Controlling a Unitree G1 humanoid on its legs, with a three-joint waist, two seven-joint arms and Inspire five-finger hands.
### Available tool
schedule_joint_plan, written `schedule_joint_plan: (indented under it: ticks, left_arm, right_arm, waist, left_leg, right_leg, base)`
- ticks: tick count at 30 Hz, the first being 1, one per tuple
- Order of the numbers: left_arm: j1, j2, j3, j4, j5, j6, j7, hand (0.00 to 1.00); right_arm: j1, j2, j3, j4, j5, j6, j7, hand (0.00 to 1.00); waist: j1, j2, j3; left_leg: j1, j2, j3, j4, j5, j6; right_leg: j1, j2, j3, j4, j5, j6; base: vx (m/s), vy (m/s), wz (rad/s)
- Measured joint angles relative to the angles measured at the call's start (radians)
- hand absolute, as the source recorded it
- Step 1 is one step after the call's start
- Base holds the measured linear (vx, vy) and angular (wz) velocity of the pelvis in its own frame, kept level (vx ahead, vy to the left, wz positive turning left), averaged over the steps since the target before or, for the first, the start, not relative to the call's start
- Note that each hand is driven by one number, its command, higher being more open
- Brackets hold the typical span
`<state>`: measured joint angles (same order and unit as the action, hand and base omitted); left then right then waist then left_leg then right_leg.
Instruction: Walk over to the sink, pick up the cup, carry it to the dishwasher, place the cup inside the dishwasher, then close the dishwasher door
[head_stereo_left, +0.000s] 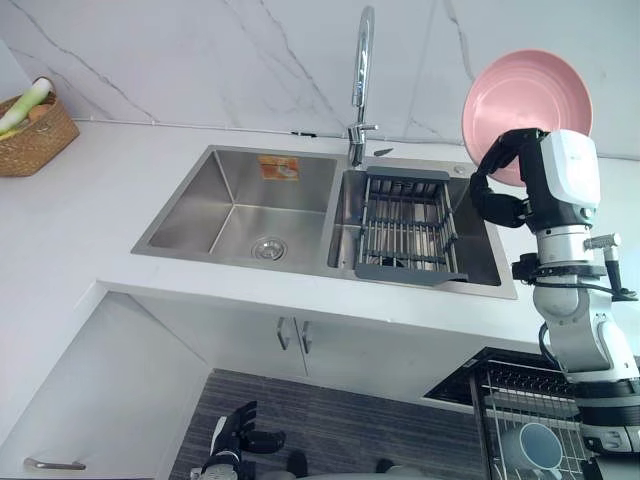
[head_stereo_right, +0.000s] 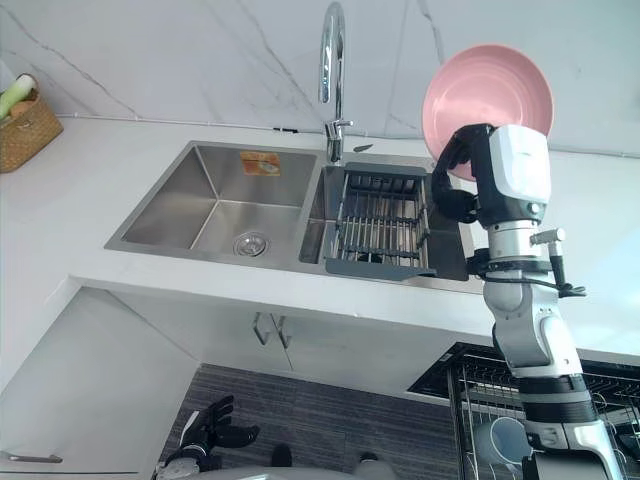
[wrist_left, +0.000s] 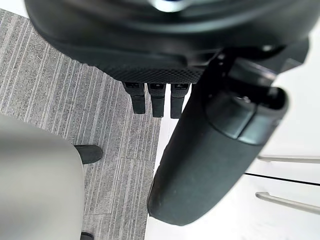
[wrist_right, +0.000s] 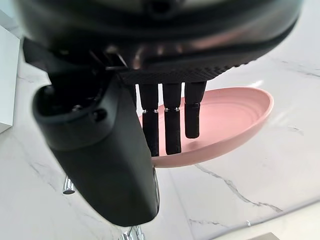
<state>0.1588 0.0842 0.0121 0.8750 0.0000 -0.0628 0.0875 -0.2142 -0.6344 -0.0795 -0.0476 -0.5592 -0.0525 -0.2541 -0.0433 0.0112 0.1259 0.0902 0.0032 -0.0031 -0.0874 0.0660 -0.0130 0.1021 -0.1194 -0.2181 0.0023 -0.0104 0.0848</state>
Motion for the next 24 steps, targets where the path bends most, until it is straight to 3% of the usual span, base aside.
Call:
schedule_joint_plan:
  ticks: [15, 24]
  left_arm:
    - [0.000, 0.000, -0.001, 0.002, 0.001, 0.000, -0.002, 0.90]
    - [0.000, 0.000, -0.001, 0.007, 0.000, -0.003, -0.004, 0.90]
  right_arm:
    - [0.023, 0.005, 0.013, 0.083, 0.018, -0.001, 0.076, 0.30]
    - [0.016, -0.058, 0.140, 0.174, 0.020, -0.007, 0.125, 0.30]
  waist:
    - [0.001, 0.000, 0.000]
    - [0.003, 0.000, 0.000]
  left_leg:
    - [0.007, 0.004, 0.014, 0.000, -0.002, -0.002]
    - [-0.006, 0.001, -0.007, 0.000, -0.001, -0.001]
  right_leg:
    - [-0.001, 0.004, 0.014, 0.000, 0.002, -0.002]
    - [-0.003, 0.003, -0.005, -0.002, 0.001, -0.002]
  base:
    - [-0.01, -0.005, -0.03]
    - [-0.01, -0.006, 0.05]
